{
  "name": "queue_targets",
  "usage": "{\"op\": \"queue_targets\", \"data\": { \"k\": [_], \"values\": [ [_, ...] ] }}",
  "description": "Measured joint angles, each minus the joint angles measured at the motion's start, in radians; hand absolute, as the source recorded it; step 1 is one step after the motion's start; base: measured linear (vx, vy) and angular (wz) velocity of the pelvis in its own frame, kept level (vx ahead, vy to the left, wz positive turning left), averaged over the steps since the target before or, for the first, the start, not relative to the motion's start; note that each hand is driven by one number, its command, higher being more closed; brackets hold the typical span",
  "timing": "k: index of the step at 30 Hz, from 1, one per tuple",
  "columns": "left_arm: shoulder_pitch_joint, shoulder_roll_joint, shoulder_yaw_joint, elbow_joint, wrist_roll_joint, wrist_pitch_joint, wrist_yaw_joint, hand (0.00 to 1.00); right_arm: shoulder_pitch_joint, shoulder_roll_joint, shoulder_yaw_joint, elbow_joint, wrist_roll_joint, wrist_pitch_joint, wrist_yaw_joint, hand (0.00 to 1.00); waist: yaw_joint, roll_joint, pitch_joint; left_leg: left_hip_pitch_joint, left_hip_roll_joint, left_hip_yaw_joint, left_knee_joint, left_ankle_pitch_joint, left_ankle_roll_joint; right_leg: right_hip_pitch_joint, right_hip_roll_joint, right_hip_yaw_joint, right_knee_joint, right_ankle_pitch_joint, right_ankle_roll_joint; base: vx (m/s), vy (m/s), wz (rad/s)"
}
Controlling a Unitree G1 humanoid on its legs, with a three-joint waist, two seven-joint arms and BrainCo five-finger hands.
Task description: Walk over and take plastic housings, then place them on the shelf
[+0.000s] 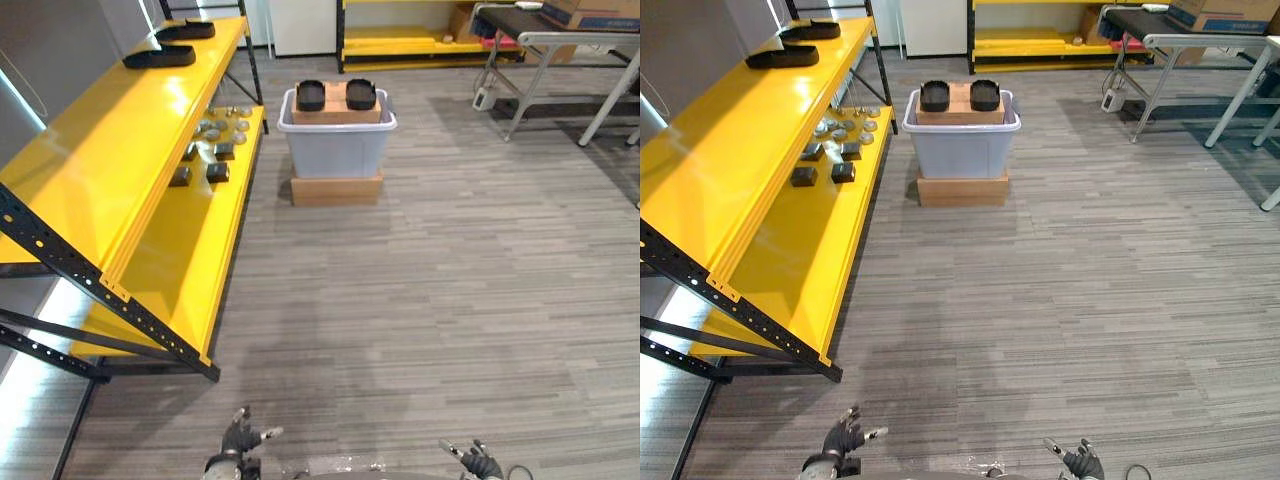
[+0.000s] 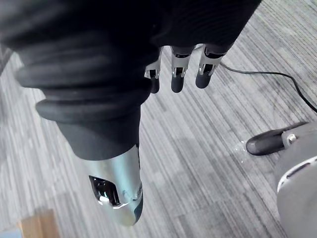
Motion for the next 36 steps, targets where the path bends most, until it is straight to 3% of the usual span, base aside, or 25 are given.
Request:
{"op": "queue_targets", "data": {
  "k": [5, 15, 19, 20, 22, 23, 24, 25, 26, 27, 28, 30, 31, 32, 33, 34, 35, 36],
  "values": [
    [0.002, 0.016, 0.005, -0.049, 0.027, -0.007, 0.001, 0.00, -0.025, -0.027, 0.020, -0.058, -0.086, -0.004, 0.008, 0.00, -0.008, 0.006, 0.017, 0.036, 0.000, 0.004, -0.004, -0.015, -0.024, 0.036, -0.002, -0.015, -0.001, -0.011, 0.025, 0.08, 0.001, 0.03],
    [0.020, 0.011, 0.051, -0.049, 0.022, -0.006, 0.008, 0.00, -0.037, -0.038, 0.047, -0.092, -0.121, -0.001, 0.008, 0.00, -0.019, 0.008, 0.019, 0.040, 0.015, 0.061, 0.111, -0.054, -0.082, 0.055, -0.015, -0.014, 0.081, -0.030, 0.046, 0.08, -0.019, -0.01],
    [0.020, 0.010, 0.078, -0.049, 0.015, -0.007, 0.022, 0.00, -0.052, -0.042, 0.046, -0.094, -0.113, -0.001, 0.006, 0.00, -0.018, 0.009, 0.019, 0.031, 0.014, 0.087, 0.137, -0.064, -0.065, 0.045, -0.022, -0.014, 0.098, -0.031, 0.046, 0.13, -0.021, -0.06],
    [0.016, 0.010, 0.092, -0.049, 0.004, -0.006, 0.026, 0.00, -0.052, -0.041, 0.042, -0.094, -0.104, -0.001, 0.004, 0.00, -0.019, 0.008, 0.019, 0.020, 0.014, 0.092, 0.152, -0.080, -0.040, 0.038, -0.024, -0.014, 0.106, -0.041, 0.054, 0.15, -0.010, -0.11],
    [0.011, 0.009, 0.103, -0.050, -0.014, -0.006, 0.028, 0.00, -0.072, -0.042, 0.037, -0.093, -0.087, 0.000, -0.005, 0.00, -0.015, 0.010, 0.020, 0.002, 0.014, 0.120, 0.186, -0.113, -0.024, -0.032, -0.045, -0.016, 0.246, -0.110, 0.082, 0.15, 0.001, -0.12],
    [0.011, 0.008, 0.106, -0.050, -0.021, -0.006, 0.029, 0.00, -0.081, -0.042, 0.037, -0.093, -0.079, 0.002, -0.014, 0.00, -0.015, 0.012, 0.024, 0.010, 0.012, 0.129, 0.189, -0.127, -0.016, -0.109, -0.067, -0.019, 0.419, -0.147, 0.105, 0.16, 0.022, -0.08],
    [0.006, 0.011, 0.106, -0.052, -0.024, -0.006, 0.033, 0.00, -0.081, -0.040, 0.040, -0.096, -0.074, 0.003, -0.016, 0.00, -0.020, 0.013, 0.036, 0.036, 0.010, 0.138, 0.179, -0.140, 0.005, -0.203, -0.098, -0.036, 0.640, -0.141, 0.106, 0.16, 0.025, -0.07],
    [-0.001, 0.013, 0.106, -0.056, -0.030, -0.006, 0.038, 0.00, -0.089, -0.039, 0.042, -0.100, -0.073, 0.003, -0.016, 0.00, -0.020, 0.012, 0.050, 0.056, 0.009, 0.133, 0.178, -0.151, 0.020, -0.258, -0.119, -0.048, 0.757, -0.138, 0.100, 0.15, 0.014, -0.02],
    [-0.003, 0.019, 0.105, -0.061, -0.031, -0.006, 0.049, 0.00, -0.087, -0.039, 0.048, -0.102, -0.069, 0.004, -0.016, 0.00, -0.020, 0.020, 0.069, 0.091, 0.011, 0.127, 0.172, -0.186, 0.033, -0.330, -0.141, -0.057, 0.904, -0.181, 0.089, 0.13, -0.004, 0.06],
    [-0.007, 0.023, 0.104, -0.061, -0.031, -0.005, 0.051, 0.00, -0.086, -0.039, 0.048, -0.102, -0.064, 0.005, -0.015, 0.00, -0.022, 0.017, 0.076, 0.109, 0.012, 0.115, 0.166, -0.200, 0.035, -0.357, -0.145, -0.067, 0.931, -0.214, 0.075, 0.20, -0.036, 0.16],
    [-0.024, 0.030, 0.102, -0.061, -0.031, -0.005, 0.057, 0.00, -0.089, -0.042, 0.049, -0.103, -0.062, 0.006, -0.015, 0.00, -0.025, 0.013, 0.099, 0.141, 0.025, 0.096, 0.158, -0.214, 0.036, -0.403, -0.157, -0.095, 0.926, -0.263, 0.030, 0.29, -0.105, 0.32],
    [-0.056, 0.031, 0.106, -0.061, -0.031, -0.005, 0.067, 0.00, -0.091, -0.057, 0.064, -0.119, -0.062, 0.006, -0.016, 0.00, -0.043, 0.030, 0.122, 0.151, 0.068, 0.073, 0.159, -0.218, 0.032, -0.480, -0.143, -0.149, 0.802, -0.269, 0.010, 0.32, -0.155, 0.46],
    [-0.073, 0.029, 0.111, -0.059, -0.031, -0.005, 0.067, 0.00, -0.090, -0.072, 0.076, -0.140, -0.062, 0.005, -0.016, 0.00, -0.057, 0.048, 0.138, 0.160, 0.100, 0.061, 0.159, -0.219, 0.017, -0.526, -0.120, -0.149, 0.664, -0.218, 0.016, 0.27, -0.144, 0.49],
    [-0.084, 0.032, 0.112, -0.060, -0.031, -0.007, 0.068, 0.00, -0.087, -0.082, 0.082, -0.159, -0.062, 0.005, -0.016, 0.00, -0.065, 0.035, 0.141, 0.179, 0.109, 0.060, 0.158, -0.217, -0.034, -0.534, -0.102, -0.139, 0.475, -0.093, 0.017, 0.40, -0.217, 0.43],
    [-0.083, 0.036, 0.113, -0.062, -0.030, -0.007, 0.069, 0.00, -0.080, -0.084, 0.087, -0.172, -0.062, 0.004, -0.017, 0.00, -0.069, 0.024, 0.143, 0.191, 0.103, 0.059, 0.158, -0.221, -0.052, -0.530, -0.102, -0.119, 0.377, -0.010, 0.007, 0.46, -0.252, 0.29],
    [-0.085, 0.022, 0.112, -0.047, -0.030, -0.007, 0.070, 0.00, -0.079, -0.104, 0.087, -0.181, -0.062, 0.001, -0.018, 0.00, -0.075, 0.031, 0.147, 0.232, 0.118, 0.051, 0.152, -0.237, -0.079, -0.536, -0.097, -0.103, 0.418, 0.108, -0.055, 0.55, -0.309, 0.16],
    [-0.097, 0.013, 0.110, -0.044, -0.030, -0.008, 0.068, 0.00, -0.103, -0.108, 0.085, -0.194, -0.062, 0.005, -0.019, 0.00, -0.076, 0.047, 0.153, 0.229, 0.134, 0.053, 0.153, -0.203, -0.133, -0.571, -0.101, -0.098, 0.513, 0.038, -0.065, 0.45, -0.253, 0.12],
    [-0.105, 0.009, 0.108, -0.044, -0.030, -0.008, 0.068, 0.00, -0.106, -0.108, 0.085, -0.210, -0.062, 0.004, -0.018, 0.00, -0.078, 0.049, 0.154, 0.229, 0.132, 0.051, 0.152, -0.179, -0.157, -0.584, -0.110, -0.101, 0.551, 0.006, -0.071, 0.34, -0.205, 0.09]
  ]
}}
